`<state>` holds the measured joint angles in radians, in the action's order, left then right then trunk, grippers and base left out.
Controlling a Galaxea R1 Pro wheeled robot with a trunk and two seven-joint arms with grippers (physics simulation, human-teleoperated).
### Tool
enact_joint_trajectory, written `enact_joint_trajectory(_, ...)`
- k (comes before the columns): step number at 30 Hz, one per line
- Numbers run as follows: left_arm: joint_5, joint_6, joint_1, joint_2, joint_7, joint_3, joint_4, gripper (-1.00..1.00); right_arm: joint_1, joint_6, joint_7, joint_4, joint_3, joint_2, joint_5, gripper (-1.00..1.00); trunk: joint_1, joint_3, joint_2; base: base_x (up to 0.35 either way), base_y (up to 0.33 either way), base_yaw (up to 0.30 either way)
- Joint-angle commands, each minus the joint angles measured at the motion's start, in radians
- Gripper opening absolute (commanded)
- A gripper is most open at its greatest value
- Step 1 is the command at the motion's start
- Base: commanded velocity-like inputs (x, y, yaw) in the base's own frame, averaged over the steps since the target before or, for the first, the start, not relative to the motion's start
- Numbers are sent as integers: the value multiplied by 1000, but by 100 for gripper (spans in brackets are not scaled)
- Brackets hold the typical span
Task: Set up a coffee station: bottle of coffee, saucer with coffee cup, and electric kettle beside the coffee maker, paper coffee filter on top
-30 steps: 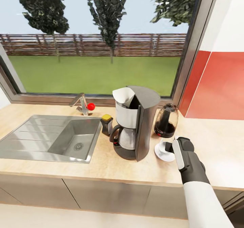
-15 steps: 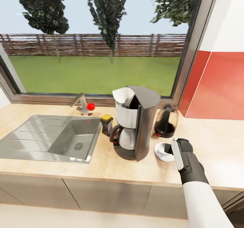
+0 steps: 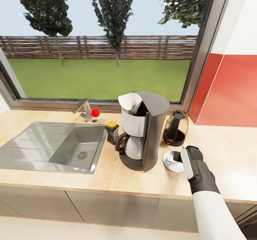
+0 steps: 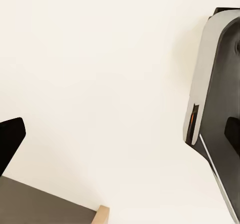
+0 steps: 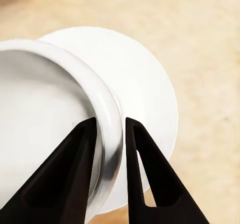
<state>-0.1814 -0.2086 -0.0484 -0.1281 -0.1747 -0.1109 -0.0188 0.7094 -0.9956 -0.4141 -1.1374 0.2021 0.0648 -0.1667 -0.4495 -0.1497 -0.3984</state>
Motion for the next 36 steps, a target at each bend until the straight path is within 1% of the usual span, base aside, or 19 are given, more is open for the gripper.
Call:
enact_joint_trajectory(1,-9,-3,-1,0,-2,-9,0,100,1,-3,-8,-1,2,0,-8,-100,-1,-2,-2,0,0,0)
enact_joint_trajectory(6,-9,-3,-1,0,-2,-9,0,100,1,-3,-8,-1,3,-1,-8,-100,-1,-2,-2,0,0,0)
enact_joint_trajectory(7,-9,-3,-1,0,-2,-9,0,100,1,-3,-9,-1,3,-6,-8,-100,-1,-2,-2,0,0,0)
enact_joint_trajectory(10,-9,-3,-1,0,-2,-9,0,100,1,-2,-9,2,3,-31,-8,-100,-1,-2,-2,0,0,0)
enact_joint_trajectory(13,-9,-3,-1,1,-2,-9,0,100,1,-2,-9,3,2,-42,-8,-100,-1,-2,-2,0,0,0)
enact_joint_trajectory(25,-9,-3,-1,1,-2,-9,0,100,1,-2,-8,7,0,-46,-11,-100,-1,-2,-2,0,0,0)
enact_joint_trajectory(26,-9,-3,-1,2,-2,-9,0,100,1,-2,-8,7,0,-45,-11,100,-1,-2,-2,0,0,0)
enact_joint_trajectory(36,-9,-3,-1,2,-2,-8,0,100,1,-2,-7,7,0,-43,-13,100,-1,-2,-2,0,0,0)
